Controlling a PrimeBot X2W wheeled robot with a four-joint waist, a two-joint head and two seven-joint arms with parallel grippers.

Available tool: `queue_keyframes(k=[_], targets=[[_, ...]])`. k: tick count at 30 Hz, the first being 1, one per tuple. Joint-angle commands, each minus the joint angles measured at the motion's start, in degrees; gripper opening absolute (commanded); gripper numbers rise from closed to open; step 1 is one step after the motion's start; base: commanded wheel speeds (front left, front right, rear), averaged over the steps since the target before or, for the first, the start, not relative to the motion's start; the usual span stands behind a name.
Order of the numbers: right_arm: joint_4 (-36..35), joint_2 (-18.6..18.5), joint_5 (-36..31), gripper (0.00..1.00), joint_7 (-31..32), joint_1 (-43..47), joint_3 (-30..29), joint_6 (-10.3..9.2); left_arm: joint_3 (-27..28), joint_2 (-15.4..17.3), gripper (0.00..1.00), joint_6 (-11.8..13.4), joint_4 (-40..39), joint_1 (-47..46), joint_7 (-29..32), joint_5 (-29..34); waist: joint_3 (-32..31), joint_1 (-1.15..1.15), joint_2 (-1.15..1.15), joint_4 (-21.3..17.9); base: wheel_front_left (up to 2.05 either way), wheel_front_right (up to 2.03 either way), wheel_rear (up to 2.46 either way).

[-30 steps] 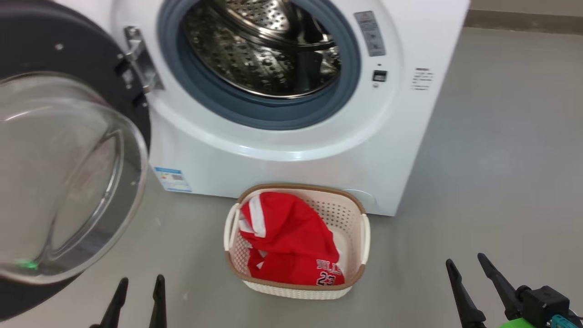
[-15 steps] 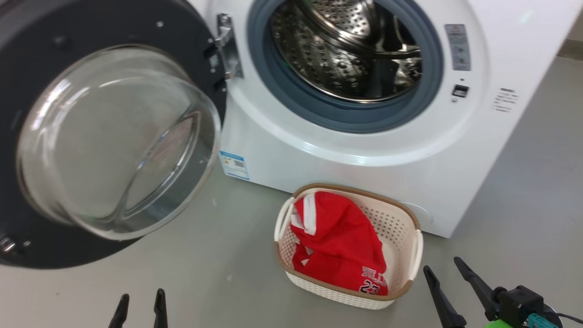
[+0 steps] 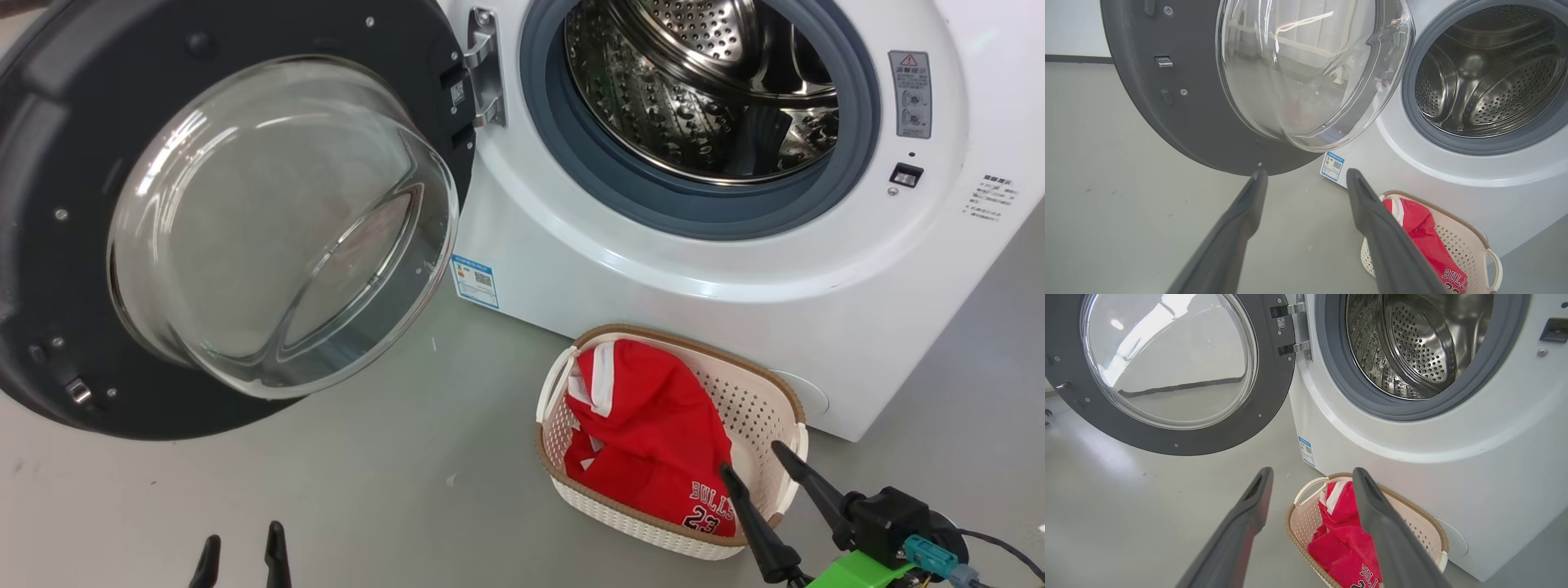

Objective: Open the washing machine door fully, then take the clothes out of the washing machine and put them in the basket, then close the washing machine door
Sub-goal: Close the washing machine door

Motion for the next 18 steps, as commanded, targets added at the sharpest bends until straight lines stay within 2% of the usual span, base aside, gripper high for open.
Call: queue_keyframes(k=[1, 7, 8, 9, 10, 14, 18], targets=[[-0.9, -1.0, 1.1, 1.0, -0.4, -2.5, 1.5, 0.28, 1.7, 0.3, 1.0, 0.6, -1.8, -0.4, -0.5, -0.7, 0.2, 0.0, 0.0, 0.1, 0.0, 0.0, 0.0], [-0.8, -1.1, 1.5, 1.0, -0.4, -2.7, 2.1, 0.28, 1.3, 0.3, 1.0, 0.8, -2.6, -0.2, -0.5, -1.4, 0.0, 0.0, 0.0, 0.1, 0.0, 0.0, 0.0], [-0.8, -1.1, 1.5, 1.0, -0.4, -2.6, 2.0, 0.28, 1.4, 0.3, 0.8, 0.6, -2.9, -0.3, -0.5, -1.8, 0.0, 0.0, 0.0, 0.1, 0.0, 0.0, 0.0], [-0.9, -1.1, 1.6, 1.0, -0.4, -2.5, 2.0, 0.28, 1.5, 0.3, 0.31, 0.4, -3.2, -0.4, -0.5, -2.3, -0.1, 0.0, 0.0, 0.0, 0.0, 0.0, 0.0], [-0.9, -1.0, 1.6, 1.0, -0.4, -2.3, 1.8, 0.28, 1.7, 0.3, 0.0, 0.0, -3.7, -0.6, -0.5, -2.8, -0.2, 0.0, 0.0, 0.0, 0.0, 0.0, 0.0], [-1.1, -0.9, 1.5, 1.0, -0.4, -1.7, 1.4, 0.28, 3.7, 0.3, 0.0, -1.6, -6.5, -2.0, -0.5, -3.2, -0.1, 0.0, 0.0, -0.1, 0.0, 0.0, 0.0], [-1.4, -0.9, 1.2, 1.0, -0.4, -1.1, 0.7, 0.28, 9.4, 0.3, 0.0, -4.7, -11.9, -5.8, -0.5, -1.5, 0.5, 0.0, 0.0, 0.0, 0.0, 0.0, 0.0]])
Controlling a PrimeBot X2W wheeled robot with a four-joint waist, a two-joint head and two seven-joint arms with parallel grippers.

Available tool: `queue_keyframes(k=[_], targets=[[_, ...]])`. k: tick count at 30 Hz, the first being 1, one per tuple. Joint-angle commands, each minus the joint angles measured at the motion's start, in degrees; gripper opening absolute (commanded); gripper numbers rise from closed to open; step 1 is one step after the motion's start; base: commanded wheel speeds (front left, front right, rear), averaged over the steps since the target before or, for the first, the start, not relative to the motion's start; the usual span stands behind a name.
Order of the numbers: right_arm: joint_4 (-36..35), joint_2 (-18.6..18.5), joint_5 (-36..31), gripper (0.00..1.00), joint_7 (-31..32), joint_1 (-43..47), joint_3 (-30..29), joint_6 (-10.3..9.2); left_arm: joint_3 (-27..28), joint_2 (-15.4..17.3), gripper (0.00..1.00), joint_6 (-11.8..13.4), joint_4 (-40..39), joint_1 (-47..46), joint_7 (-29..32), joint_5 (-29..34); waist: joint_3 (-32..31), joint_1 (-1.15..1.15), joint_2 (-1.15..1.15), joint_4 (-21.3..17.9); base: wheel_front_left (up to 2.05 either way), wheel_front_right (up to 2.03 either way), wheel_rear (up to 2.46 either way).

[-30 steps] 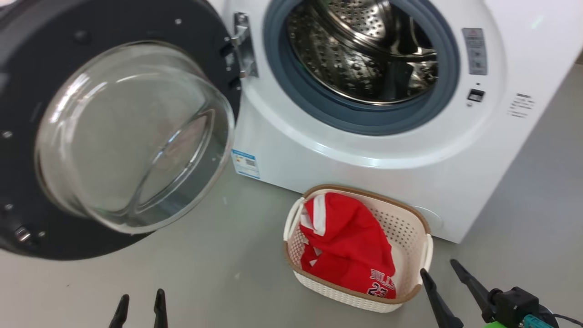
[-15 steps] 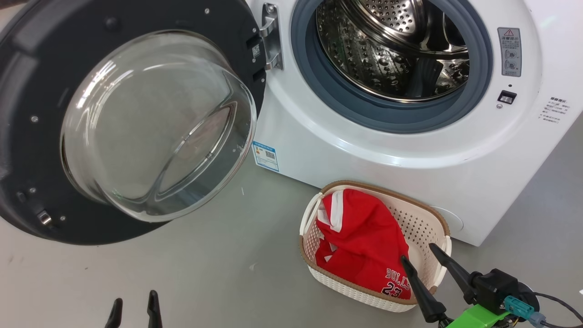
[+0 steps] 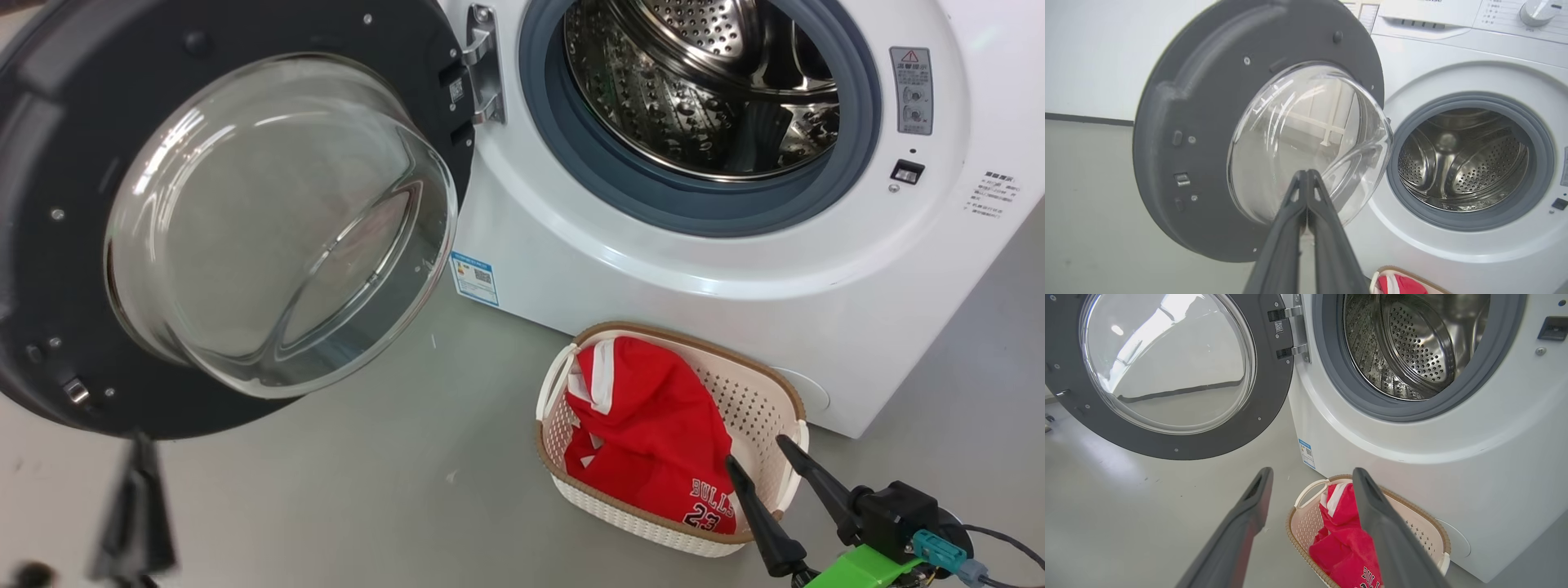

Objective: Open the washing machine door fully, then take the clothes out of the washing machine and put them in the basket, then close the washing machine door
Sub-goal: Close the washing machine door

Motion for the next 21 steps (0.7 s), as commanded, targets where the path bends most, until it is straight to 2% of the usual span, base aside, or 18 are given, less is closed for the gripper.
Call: queue_keyframes(k=[1, 5, 9, 12, 17, 21], targets=[[-1.5, -0.6, -0.2, 1.0, -0.4, -0.4, 0.6, 0.28, 3.5, 0.6, 0.0, -0.8, -2.9, -3.9, -0.5, 1.1, 0.3, 0.0, 0.0, 0.0, 0.0, 0.0, 0.0], [-1.6, -0.4, -0.5, 1.0, -0.4, -0.1, 0.4, 0.28, 10.1, 3.4, 0.0, -2.9, -6.1, -10.5, -0.5, 1.3, 1.0, 0.0, 0.0, 0.1, 0.0, 0.0, 0.0], [-1.8, -0.3, -0.7, 1.0, -0.4, 0.1, 0.2, 0.28, 14.6, 9.0, 0.0, -3.7, -4.5, -18.2, -0.5, -1.5, 1.7, 0.0, 0.0, 0.2, 0.0, 0.0, 0.0], [-1.9, -0.3, -0.7, 1.0, -0.4, 0.2, 0.0, 0.28, 16.6, 13.5, 0.0, -3.9, -0.4, -24.8, -0.5, -7.2, 2.1, 0.0, 0.0, 0.2, 0.0, 0.0, 0.0], [-2.2, -0.5, -0.9, 1.0, -0.4, 0.2, -0.6, 0.28, 15.4, 22.6, 0.0, -4.0, 8.5, -34.0, 0.0, -16.5, 3.3, 0.0, 0.0, 0.4, 0.0, 0.0, 0.0], [-2.5, -1.0, -1.0, 1.0, -0.4, 0.0, -1.0, 0.28, 15.4, 27.7, 0.0, -4.0, 18.6, -41.3, 3.5, -24.6, 4.4, 0.0, 0.0, 0.6, 0.0, 0.0, 0.0]])
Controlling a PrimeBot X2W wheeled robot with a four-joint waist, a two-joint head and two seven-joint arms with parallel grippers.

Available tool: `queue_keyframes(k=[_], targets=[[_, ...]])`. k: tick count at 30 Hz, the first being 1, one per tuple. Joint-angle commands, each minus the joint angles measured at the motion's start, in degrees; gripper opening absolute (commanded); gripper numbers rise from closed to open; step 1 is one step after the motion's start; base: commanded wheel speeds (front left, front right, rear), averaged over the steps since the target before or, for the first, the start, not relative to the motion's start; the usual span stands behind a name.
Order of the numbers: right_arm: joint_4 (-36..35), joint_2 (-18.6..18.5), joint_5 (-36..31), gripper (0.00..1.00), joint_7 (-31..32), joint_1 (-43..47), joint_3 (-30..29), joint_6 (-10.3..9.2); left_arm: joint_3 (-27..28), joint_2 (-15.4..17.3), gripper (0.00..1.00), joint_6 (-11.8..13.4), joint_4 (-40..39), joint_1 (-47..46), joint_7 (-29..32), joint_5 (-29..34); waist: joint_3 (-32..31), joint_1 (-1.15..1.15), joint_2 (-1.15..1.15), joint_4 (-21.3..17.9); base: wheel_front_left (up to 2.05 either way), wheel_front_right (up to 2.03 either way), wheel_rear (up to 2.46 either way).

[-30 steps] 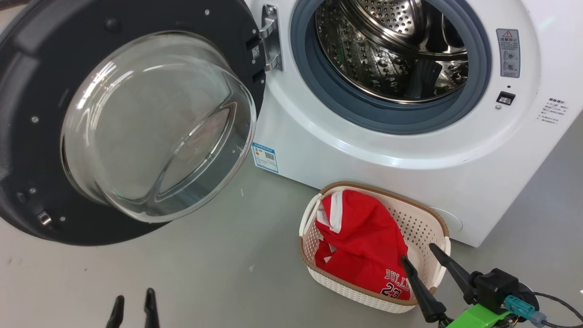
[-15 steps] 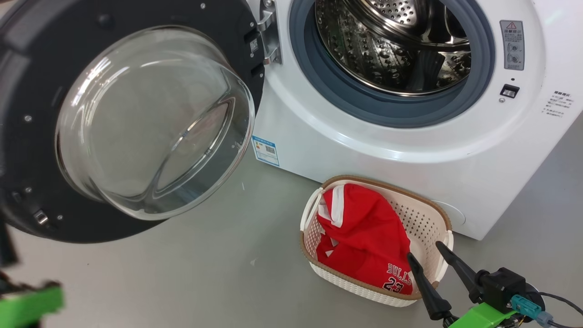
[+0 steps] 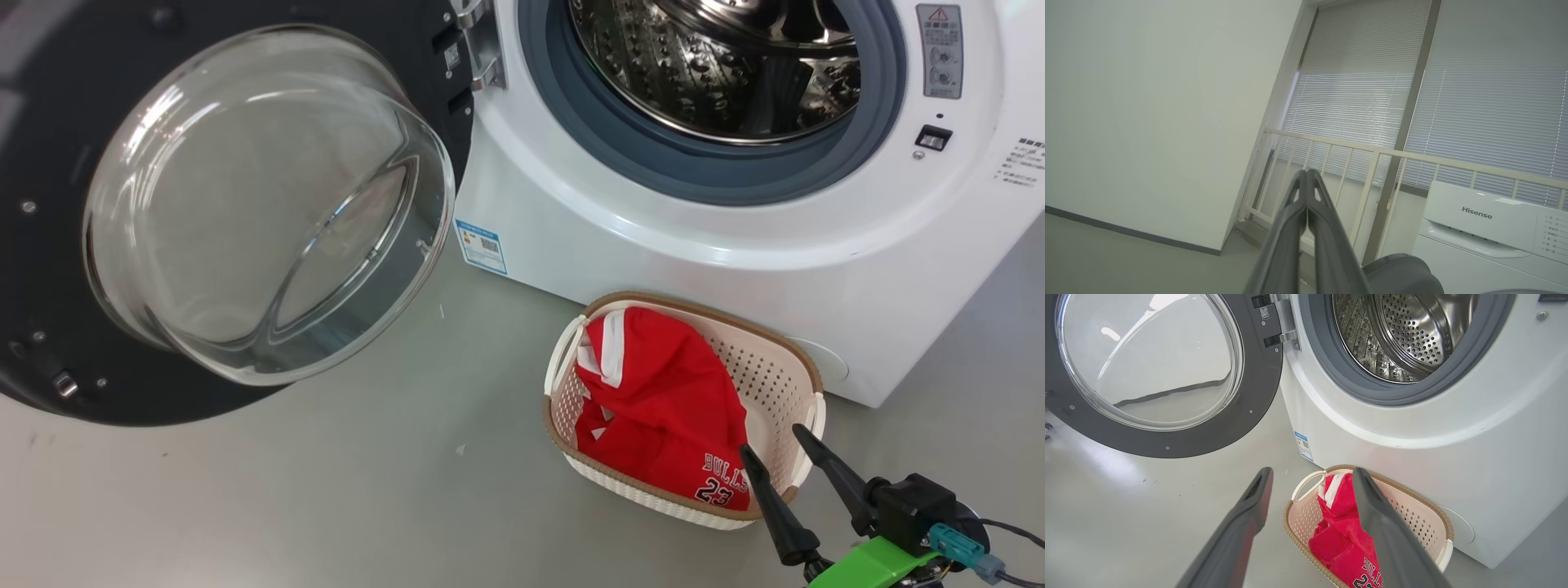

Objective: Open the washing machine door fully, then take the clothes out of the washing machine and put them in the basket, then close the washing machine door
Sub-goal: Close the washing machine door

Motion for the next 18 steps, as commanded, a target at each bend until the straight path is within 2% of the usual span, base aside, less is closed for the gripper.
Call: queue_keyframes(k=[1, 4, 9, 13, 17, 18], targets=[[-1.5, -0.8, -1.0, 1.0, -0.4, -0.3, 0.7, 0.28, 1.4, 5.2, 0.0, -0.3, 1.7, -3.0, 1.4, -1.6, 0.7, 0.0, 0.0, 0.2, 0.0, 0.0, 0.0], [-1.7, -1.2, -1.2, 1.0, -0.4, -0.5, 0.7, 0.28, 0.6, 8.1, 0.0, -0.3, 9.8, -7.0, 6.4, -6.7, 1.8, 0.0, 0.0, 0.0, 0.0, 0.0, 0.0], [-1.6, -1.7, -1.4, 1.0, -0.4, -1.0, 0.8, 0.28, -0.8, 9.5, 0.0, -0.3, 20.7, -11.9, 17.6, -16.0, 3.5, 0.0, 0.0, 0.0, 0.0, 0.0, 0.0], [-1.8, -2.5, -1.4, 1.0, -0.4, -1.6, 1.1, 0.28, -2.5, 11.8, 0.0, -0.3, 26.7, -13.6, 23.6, -18.2, 5.1, 0.0, 0.0, -0.2, 0.0, 0.0, 0.0], [-2.0, -3.3, -1.3, 1.0, -0.4, -2.0, 0.9, 0.28, -5.0, 11.7, 0.0, -0.3, 29.6, -14.5, 31.2, -20.9, 6.4, 0.0, 0.0, -0.4, 0.0, 0.0, 0.0], [-2.0, -3.3, -1.3, 1.0, -0.4, -2.0, 0.9, 0.28, -5.0, 11.7, 0.0, -0.3, 29.6, -14.5, 31.2, -20.9, 6.4, 0.0, 0.0, -0.4, 0.0, 0.0, 0.0]])
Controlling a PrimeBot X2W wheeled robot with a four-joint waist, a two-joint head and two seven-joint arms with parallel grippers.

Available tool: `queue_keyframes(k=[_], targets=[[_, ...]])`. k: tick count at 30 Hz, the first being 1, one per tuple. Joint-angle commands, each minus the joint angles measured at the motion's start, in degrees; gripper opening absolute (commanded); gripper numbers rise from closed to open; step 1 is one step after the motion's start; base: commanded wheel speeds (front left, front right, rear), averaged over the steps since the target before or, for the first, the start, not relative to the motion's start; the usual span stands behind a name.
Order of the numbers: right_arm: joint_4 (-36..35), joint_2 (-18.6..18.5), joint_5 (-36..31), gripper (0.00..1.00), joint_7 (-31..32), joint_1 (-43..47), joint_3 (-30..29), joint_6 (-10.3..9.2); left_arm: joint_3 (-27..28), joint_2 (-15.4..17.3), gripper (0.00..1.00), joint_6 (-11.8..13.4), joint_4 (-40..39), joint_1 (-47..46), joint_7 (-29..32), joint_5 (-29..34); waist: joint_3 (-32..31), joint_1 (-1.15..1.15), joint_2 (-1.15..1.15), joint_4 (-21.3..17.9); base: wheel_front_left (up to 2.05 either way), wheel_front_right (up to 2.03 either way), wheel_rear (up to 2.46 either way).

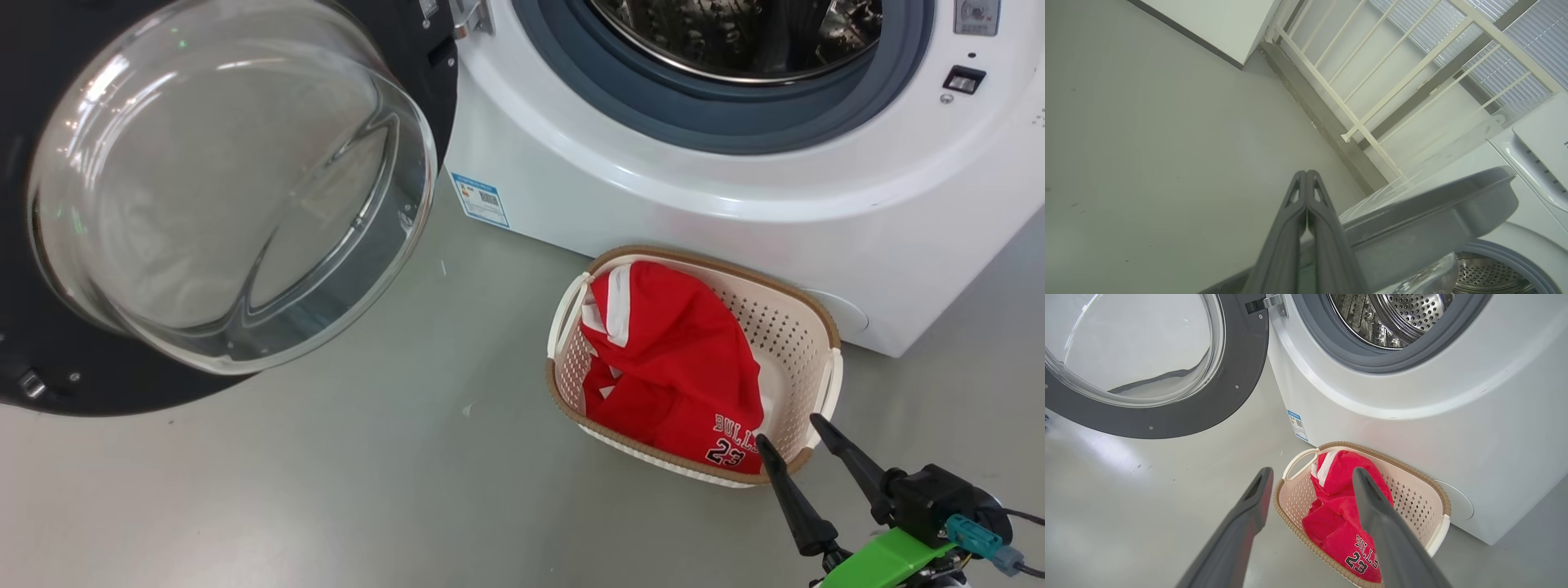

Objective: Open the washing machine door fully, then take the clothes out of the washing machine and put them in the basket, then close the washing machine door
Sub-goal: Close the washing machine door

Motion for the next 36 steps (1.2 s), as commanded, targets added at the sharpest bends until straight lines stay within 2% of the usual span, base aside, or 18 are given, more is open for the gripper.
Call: queue_keyframes(k=[1, 6, 17, 36], targets=[[-1.5, -0.7, -0.8, 1.0, -0.4, -1.6, 0.9, 0.28, 1.1, 4.2, 0.0, -0.3, -1.0, -1.1, 0.7, -0.8, 0.5, 0.0, 0.0, -0.2, 0.0, 0.0, 0.0], [-1.8, -1.1, -0.9, 1.0, -0.4, -1.8, 0.7, 0.28, -0.8, 4.7, 0.0, -0.3, -1.0, -0.4, 8.3, -3.5, 1.4, 0.0, 0.0, -0.5, 0.0, 0.0, 0.0], [-1.7, -0.4, -1.1, 1.0, -0.4, -1.9, 0.3, 0.28, -3.2, 5.0, 0.0, -0.3, -5.0, 2.2, 15.5, -6.7, 1.2, 0.0, 0.0, -0.8, 0.0, 0.0, 0.0], [-1.6, 2.0, -1.2, 1.0, -0.4, 0.3, -1.1, 0.28, -7.9, 7.5, 0.0, -0.3, -21.3, 11.5, 27.7, -13.7, -4.9, 0.0, 0.0, -2.2, 0.0, 0.0, 0.0]])
